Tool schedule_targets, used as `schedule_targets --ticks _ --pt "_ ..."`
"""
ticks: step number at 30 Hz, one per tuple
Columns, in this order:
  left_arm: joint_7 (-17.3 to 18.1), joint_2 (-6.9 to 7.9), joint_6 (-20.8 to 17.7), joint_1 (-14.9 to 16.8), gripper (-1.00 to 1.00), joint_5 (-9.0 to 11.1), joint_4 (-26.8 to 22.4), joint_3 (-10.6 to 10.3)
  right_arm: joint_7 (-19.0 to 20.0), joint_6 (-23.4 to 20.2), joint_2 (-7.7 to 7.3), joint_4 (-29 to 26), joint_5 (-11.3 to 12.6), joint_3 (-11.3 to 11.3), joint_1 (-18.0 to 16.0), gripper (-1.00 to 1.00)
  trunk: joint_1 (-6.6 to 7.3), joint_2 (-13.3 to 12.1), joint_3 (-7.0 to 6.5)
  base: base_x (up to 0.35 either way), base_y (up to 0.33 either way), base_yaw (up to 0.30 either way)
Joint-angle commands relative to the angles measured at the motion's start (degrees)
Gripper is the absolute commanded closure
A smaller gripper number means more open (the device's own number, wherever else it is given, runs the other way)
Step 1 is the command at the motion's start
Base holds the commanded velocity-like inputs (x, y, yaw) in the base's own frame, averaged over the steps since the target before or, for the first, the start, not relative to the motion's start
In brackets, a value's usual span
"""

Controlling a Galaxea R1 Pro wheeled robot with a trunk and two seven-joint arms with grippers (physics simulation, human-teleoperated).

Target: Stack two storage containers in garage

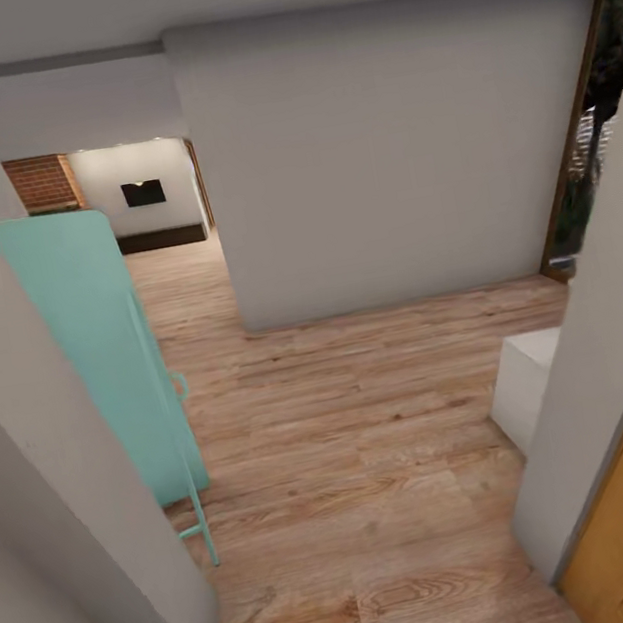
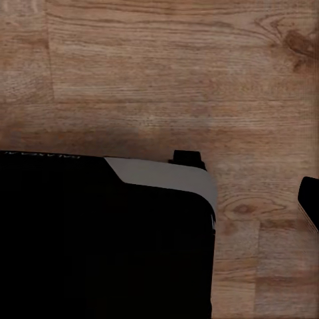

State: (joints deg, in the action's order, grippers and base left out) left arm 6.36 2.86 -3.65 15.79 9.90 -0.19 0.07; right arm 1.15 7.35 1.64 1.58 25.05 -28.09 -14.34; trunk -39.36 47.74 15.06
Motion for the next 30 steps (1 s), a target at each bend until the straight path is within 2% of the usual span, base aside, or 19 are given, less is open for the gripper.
schedule_targets --ticks 1,14,20,30 --pt "0.2 -0.02 -0.3 0.0 -1.00 0.6 0.0 0.0 0.1 0.3 0.03 0.2 0.6 -0.5 -0.1 -1.00 -0.04 0.0 0.07 0.322 0.000 0.000" --pt "0.2 -0.05 -0.3 0.0 -1.00 0.6 0.0 -0.2 0.1 0.4 0.03 0.1 0.5 -0.5 -0.1 -1.00 -0.04 0.0 0.07 0.322 0.000 -0.001" --pt "0.2 -0.05 -0.3 0.0 -1.00 0.6 0.0 -0.2 0.1 0.3 0.05 0.2 0.6 -0.5 -0.1 -1.00 -0.04 0.0 0.07 0.322 0.000 -0.142" --pt "0.2 -0.05 -0.3 0.0 -1.00 0.6 0.0 -0.2 0.2 0.3 0.03 0.1 0.5 -0.5 -0.1 -1.00 -0.04 0.0 0.07 0.322 0.000 -0.016"
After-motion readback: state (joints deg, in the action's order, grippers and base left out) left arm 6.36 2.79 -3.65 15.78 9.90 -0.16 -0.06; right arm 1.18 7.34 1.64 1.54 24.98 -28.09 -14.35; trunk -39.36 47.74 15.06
